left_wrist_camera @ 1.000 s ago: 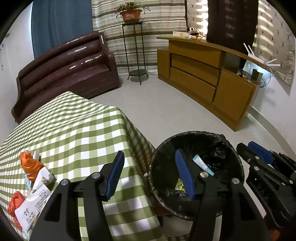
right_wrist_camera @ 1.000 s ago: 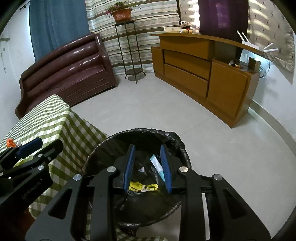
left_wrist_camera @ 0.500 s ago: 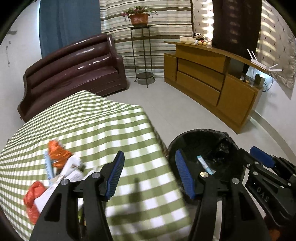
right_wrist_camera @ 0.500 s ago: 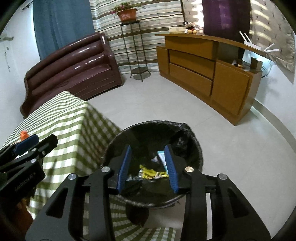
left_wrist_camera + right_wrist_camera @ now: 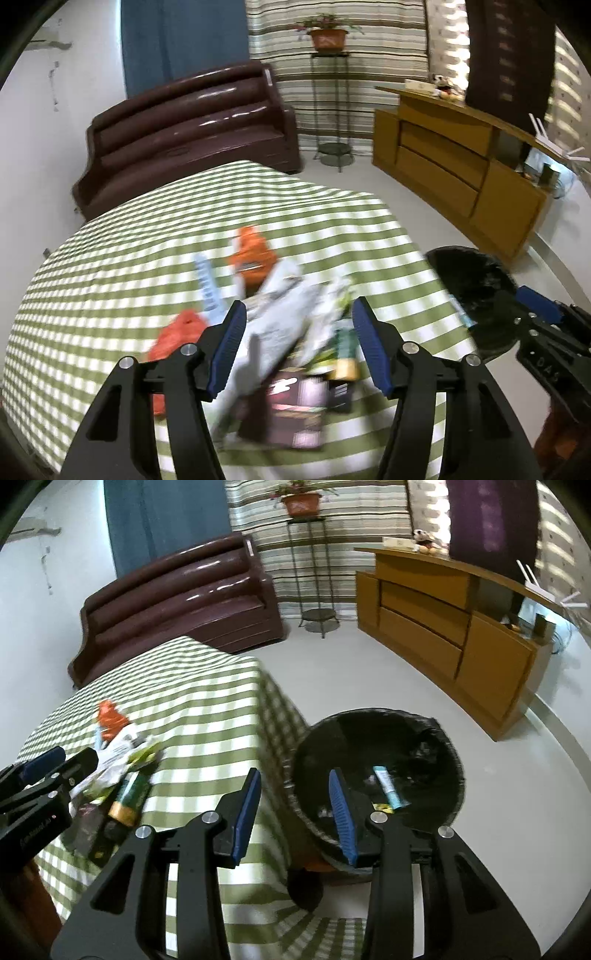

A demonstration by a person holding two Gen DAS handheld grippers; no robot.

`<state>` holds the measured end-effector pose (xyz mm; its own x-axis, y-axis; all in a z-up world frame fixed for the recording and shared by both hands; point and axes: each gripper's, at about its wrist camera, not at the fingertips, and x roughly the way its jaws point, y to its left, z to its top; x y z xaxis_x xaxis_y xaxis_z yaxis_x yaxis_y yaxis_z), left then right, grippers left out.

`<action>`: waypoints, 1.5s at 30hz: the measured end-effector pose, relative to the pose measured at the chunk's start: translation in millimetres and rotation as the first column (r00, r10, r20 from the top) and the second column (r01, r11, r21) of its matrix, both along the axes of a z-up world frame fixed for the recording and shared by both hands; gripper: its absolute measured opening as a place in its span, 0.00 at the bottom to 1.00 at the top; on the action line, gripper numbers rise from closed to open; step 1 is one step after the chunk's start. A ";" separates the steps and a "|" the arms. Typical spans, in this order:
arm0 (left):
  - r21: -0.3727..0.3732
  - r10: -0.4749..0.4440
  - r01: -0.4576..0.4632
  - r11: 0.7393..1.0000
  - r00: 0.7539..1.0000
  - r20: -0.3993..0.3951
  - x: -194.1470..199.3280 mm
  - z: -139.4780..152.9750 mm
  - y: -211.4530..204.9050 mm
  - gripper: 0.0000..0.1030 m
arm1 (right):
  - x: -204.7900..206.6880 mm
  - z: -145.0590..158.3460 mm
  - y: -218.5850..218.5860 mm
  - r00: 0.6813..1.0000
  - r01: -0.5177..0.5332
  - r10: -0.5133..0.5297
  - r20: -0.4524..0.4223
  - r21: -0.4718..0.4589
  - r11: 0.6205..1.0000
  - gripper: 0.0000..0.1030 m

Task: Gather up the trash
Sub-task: 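Move the left tool back to the table and grasp the red plastic bag, then grasp the green bottle with the right tool while the left tool holds the red bag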

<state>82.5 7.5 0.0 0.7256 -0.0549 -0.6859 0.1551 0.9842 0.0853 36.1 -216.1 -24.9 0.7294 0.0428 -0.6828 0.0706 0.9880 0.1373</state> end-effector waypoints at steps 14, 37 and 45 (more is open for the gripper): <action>0.006 0.130 -0.130 0.991 0.991 -0.032 -1.7 -12.5 91.8 0.57 | -0.9 2.5 66.7 0.996 -0.094 0.094 -0.010 -0.003 0.996 0.37; -0.037 -0.015 0.012 0.999 0.996 -0.083 12.8 -41.8 102.8 0.40 | 11.2 -2.3 103.2 0.990 -0.133 0.132 -0.043 -0.016 0.991 0.37; -0.037 0.026 -0.028 0.999 0.997 -0.070 6.1 -37.8 123.9 0.39 | 13.2 -8.5 122.9 0.985 -0.164 0.163 -0.057 -0.025 0.986 0.37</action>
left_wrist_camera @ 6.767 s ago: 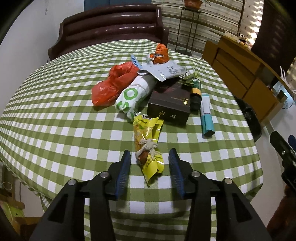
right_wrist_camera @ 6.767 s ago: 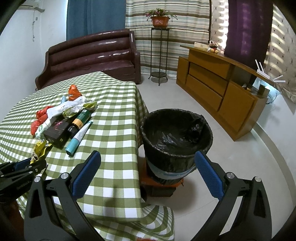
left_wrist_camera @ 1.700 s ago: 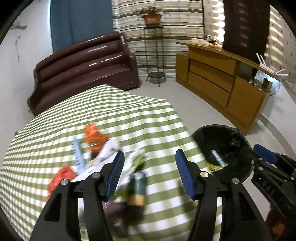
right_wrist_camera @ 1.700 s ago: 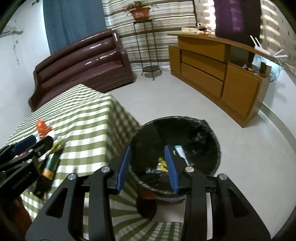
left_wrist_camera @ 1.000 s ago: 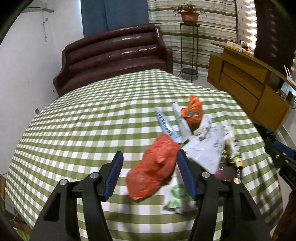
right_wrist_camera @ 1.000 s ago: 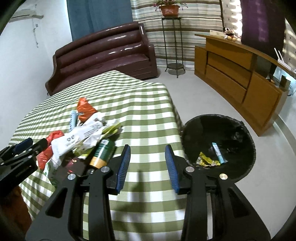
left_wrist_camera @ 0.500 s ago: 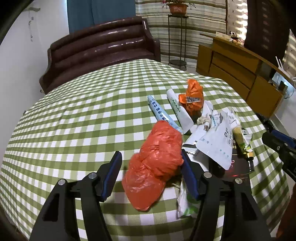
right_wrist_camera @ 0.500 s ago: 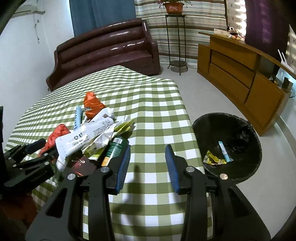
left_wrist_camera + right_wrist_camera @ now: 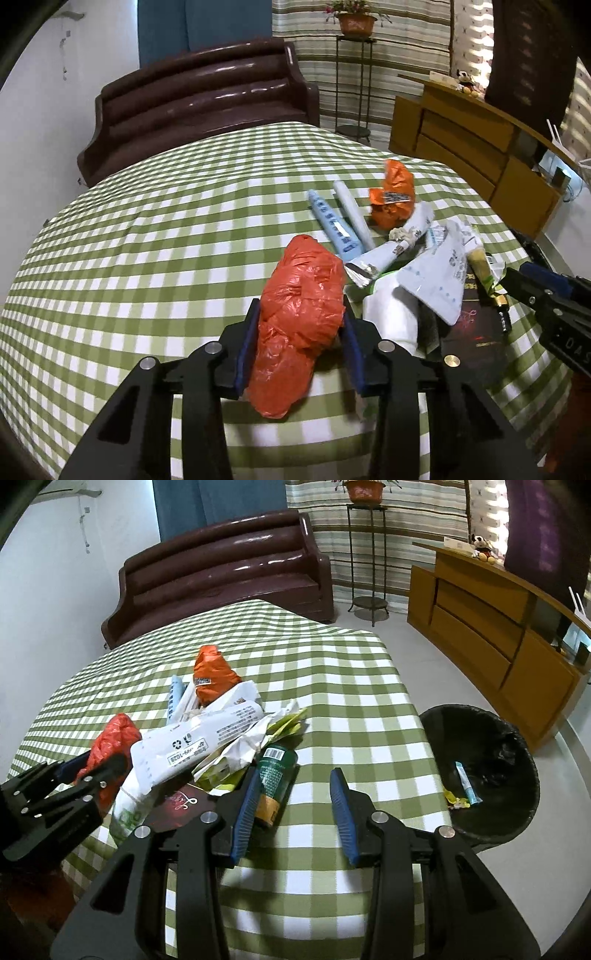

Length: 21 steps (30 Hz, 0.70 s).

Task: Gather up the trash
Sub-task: 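Grasp the green bottle with the right tool while the left tool holds the red bag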

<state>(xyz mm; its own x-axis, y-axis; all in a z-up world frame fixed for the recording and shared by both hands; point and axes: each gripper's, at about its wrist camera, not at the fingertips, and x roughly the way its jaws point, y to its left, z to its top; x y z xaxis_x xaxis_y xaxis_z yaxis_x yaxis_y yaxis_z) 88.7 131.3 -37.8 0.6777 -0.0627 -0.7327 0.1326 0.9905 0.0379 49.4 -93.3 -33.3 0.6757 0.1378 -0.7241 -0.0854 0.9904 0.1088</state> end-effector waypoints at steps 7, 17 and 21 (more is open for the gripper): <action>-0.009 0.039 -0.039 0.999 0.999 -0.002 -1.3 2.5 20.9 0.39 | 3.3 -1.9 13.9 1.000 -0.023 0.022 -0.012 -0.011 1.000 0.37; -0.036 0.053 -0.053 0.998 0.998 -0.016 -3.1 -1.1 37.1 0.39 | 7.4 -9.5 15.6 0.999 -0.010 0.009 -0.041 -0.032 0.999 0.26; -0.042 0.059 -0.059 0.997 0.998 -0.015 -2.8 -1.2 39.8 0.40 | 9.2 -10.9 16.7 0.999 -0.012 0.011 -0.042 -0.034 0.999 0.26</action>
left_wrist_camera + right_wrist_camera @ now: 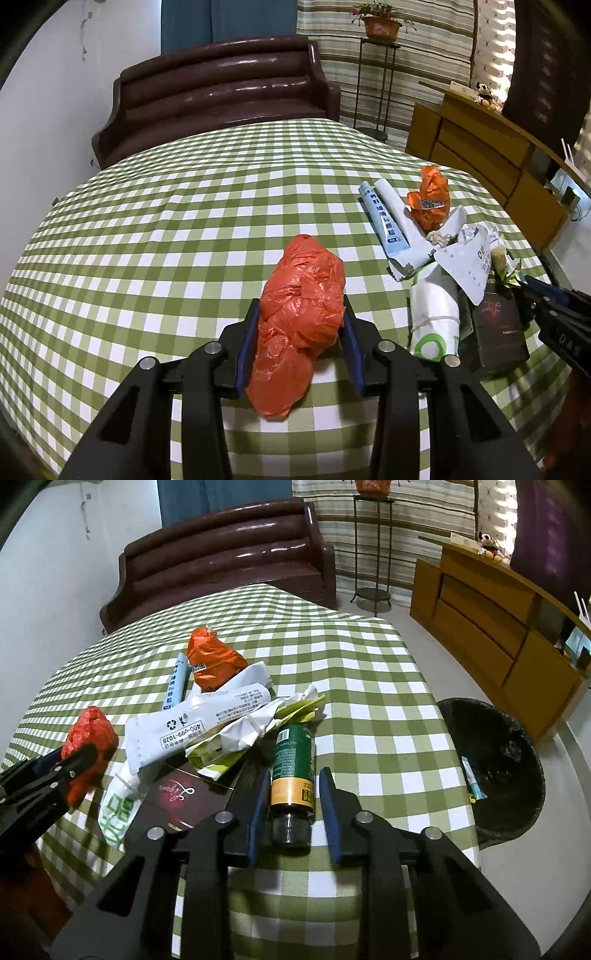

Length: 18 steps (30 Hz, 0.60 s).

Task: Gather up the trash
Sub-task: 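Grasp the green bottle with the right tool while the left tool holds the red bag, then carry the red bag and green bottle over the bin and open both tools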

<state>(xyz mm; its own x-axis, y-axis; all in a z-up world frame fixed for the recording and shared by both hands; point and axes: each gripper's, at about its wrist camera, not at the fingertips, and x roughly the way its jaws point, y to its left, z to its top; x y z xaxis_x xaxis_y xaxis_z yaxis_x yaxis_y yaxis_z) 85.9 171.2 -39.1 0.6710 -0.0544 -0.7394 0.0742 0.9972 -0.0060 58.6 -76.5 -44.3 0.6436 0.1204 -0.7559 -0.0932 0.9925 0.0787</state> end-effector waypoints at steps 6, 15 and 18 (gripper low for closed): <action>-0.009 0.006 -0.006 1.000 1.000 -0.003 2.8 -0.5 0.4 0.43 | -0.2 -0.7 1.1 1.000 -0.006 0.006 0.005 -0.002 1.000 0.23; -0.003 -0.003 0.003 1.000 1.000 -0.025 6.6 -4.5 -2.2 0.40 | -3.5 -0.4 -2.1 1.000 -0.007 0.007 0.019 0.000 1.000 0.23; -0.001 0.000 0.000 1.000 1.000 -0.012 4.7 -4.0 -2.4 0.38 | -5.7 0.7 -4.5 1.000 -0.005 0.005 0.025 0.002 1.000 0.23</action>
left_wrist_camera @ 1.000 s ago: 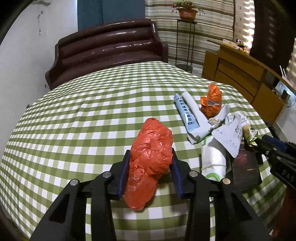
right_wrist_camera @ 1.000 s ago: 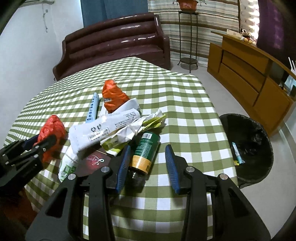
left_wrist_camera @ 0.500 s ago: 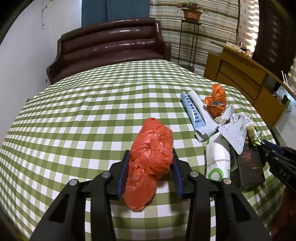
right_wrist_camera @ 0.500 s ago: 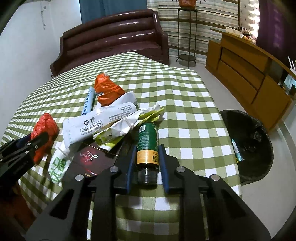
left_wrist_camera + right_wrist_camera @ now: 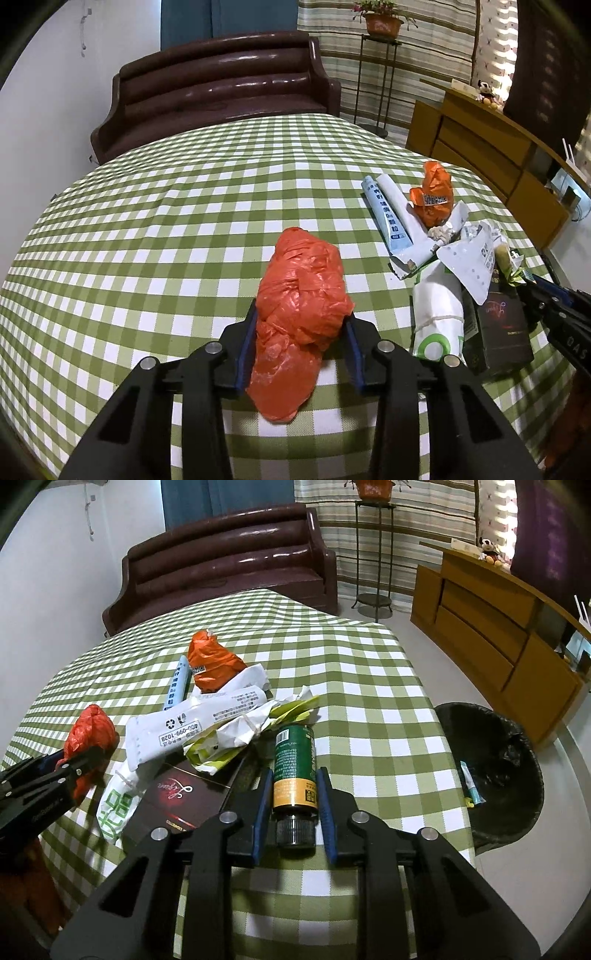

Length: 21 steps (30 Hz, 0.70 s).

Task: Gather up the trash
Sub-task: 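Carry the red bag and green bottle over the bin and open both tools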

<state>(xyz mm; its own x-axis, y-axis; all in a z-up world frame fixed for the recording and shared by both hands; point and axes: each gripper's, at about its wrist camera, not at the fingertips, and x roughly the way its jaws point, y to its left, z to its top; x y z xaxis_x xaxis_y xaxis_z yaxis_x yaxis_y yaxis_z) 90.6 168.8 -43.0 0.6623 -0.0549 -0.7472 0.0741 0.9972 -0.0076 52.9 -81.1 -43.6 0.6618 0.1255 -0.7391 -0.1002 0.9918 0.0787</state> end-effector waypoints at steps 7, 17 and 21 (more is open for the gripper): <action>0.016 0.007 -0.008 1.000 0.999 0.046 -11.1 9.6 -3.6 0.38 | -6.0 3.1 -7.2 1.000 0.003 -0.003 0.017 0.001 1.000 0.23; -0.018 -0.055 0.057 0.998 0.991 0.120 -28.6 41.0 -40.1 0.38 | -17.8 25.7 -43.7 0.994 0.057 -0.058 0.089 0.007 0.998 0.23; -0.032 -0.114 0.120 0.992 0.984 0.137 -28.3 48.7 -72.1 0.38 | -18.6 32.9 -67.3 0.989 0.098 -0.098 0.114 0.002 0.995 0.23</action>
